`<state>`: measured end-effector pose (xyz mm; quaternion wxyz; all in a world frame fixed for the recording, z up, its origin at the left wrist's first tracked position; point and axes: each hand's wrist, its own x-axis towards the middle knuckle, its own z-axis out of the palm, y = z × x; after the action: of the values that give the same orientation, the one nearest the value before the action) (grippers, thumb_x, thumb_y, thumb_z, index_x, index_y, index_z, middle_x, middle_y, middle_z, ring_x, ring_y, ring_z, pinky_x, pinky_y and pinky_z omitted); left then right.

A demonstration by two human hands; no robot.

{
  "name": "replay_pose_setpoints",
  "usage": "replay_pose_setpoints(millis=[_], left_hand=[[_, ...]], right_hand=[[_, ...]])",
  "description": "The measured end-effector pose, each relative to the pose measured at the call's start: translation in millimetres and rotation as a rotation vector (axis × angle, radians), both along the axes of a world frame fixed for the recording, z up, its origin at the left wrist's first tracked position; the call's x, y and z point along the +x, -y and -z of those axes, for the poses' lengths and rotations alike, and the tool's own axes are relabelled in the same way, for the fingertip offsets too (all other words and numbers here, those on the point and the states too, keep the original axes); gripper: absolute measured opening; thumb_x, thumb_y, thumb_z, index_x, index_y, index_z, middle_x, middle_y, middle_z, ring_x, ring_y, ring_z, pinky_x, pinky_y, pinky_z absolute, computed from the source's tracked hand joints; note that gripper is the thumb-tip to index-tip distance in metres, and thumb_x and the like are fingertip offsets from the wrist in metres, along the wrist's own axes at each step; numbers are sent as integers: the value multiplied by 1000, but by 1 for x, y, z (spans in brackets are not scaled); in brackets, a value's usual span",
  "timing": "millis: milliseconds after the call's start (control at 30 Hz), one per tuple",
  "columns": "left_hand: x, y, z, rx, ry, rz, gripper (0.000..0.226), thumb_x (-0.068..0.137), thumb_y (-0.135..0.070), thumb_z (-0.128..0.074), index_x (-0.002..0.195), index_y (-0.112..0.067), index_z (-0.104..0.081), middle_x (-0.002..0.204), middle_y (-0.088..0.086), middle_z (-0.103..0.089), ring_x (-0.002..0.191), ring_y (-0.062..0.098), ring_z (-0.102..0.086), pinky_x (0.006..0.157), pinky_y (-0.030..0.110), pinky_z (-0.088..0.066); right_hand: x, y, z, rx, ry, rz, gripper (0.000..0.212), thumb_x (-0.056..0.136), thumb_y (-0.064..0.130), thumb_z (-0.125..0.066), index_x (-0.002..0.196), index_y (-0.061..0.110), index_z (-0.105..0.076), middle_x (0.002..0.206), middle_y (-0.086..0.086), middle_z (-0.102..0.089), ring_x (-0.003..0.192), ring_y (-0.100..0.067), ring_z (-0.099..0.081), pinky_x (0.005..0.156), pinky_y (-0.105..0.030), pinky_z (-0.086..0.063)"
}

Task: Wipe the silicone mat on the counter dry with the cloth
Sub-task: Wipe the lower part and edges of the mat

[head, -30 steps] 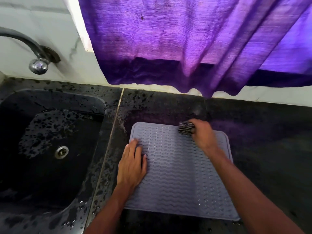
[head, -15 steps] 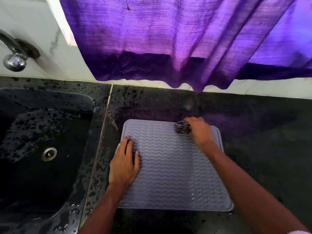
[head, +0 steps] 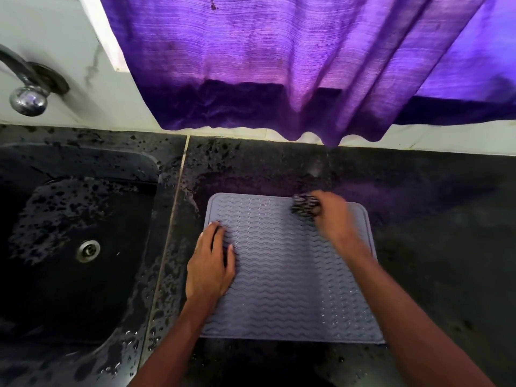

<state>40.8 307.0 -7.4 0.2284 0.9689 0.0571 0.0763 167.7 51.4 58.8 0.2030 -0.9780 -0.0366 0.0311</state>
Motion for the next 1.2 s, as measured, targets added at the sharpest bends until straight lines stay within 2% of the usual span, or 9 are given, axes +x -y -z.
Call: replay_pose_setpoints(millis=[167,267,500,667,833,933,1033,1133,1200], left_hand=[[2,-1,-2,-3,14,9,48,99,-33,-36,134,-8,-55,147,4,-49,130,21,-52,88,36,-58],[2,-1,-1,8,14,15,42,99,-28,-41,133,-8,-54,145,4,-48,127,21,-53,88,36,-58],[2,-2,3,24,-11,17,39,98,-22,-52,134,-8,-54,150,4,-45,131,24,-52,88,37,-58],[2,-2,5,15,-26,21,41,95,-22,-57,135,-10,-52,152,2,-43,132,22,-51,89,37,-59],[3,-2,7,6,-16,8,41,99,-26,-49,136,-10,-53,152,2,-44,134,21,-50,89,38,-60],[2,-1,6,-5,-3,2,50,97,-34,-38,136,-8,-55,150,3,-47,134,22,-51,92,37,-58],[2,0,5,-21,-7,5,51,97,-36,-37,137,-9,-54,151,2,-47,132,22,-52,92,39,-58],[2,-1,6,-21,-23,1,46,98,-34,-42,136,-10,-53,151,2,-46,133,22,-50,93,38,-56],[3,-1,5,-14,-34,-10,42,99,-29,-49,136,-9,-51,152,2,-44,134,22,-49,94,39,-55]], right_hand=[[-16,-111,8,-6,19,-285,45,78,1,-57,117,24,-62,112,-2,-65,103,-30,-54,87,-44,-48],[-24,-133,11,-78,-33,-293,50,87,1,-50,129,28,-54,128,1,-58,118,-28,-46,96,-46,-40],[-19,-69,11,-124,-43,-207,45,89,10,-52,127,33,-55,128,5,-58,121,-26,-47,97,-43,-38],[-23,19,11,-138,8,-31,46,78,6,-60,117,30,-63,117,3,-66,112,-28,-58,92,-40,-49],[-18,53,-6,-152,-95,178,28,85,14,-54,106,27,-69,110,-5,-68,103,-33,-62,85,-44,-53],[-4,18,-19,-200,-111,89,24,85,14,-53,99,24,-70,98,-10,-72,94,-31,-65,81,-40,-54],[0,-44,-27,-16,-93,-76,27,82,4,-53,97,21,-69,93,-8,-71,91,-28,-65,77,-36,-51],[-3,-108,-19,5,-43,-257,30,82,3,-53,101,21,-67,95,-7,-68,94,-31,-63,78,-39,-52],[-11,-134,-7,-45,-52,-308,34,85,4,-51,111,22,-64,105,-7,-65,102,-32,-57,85,-42,-50]])
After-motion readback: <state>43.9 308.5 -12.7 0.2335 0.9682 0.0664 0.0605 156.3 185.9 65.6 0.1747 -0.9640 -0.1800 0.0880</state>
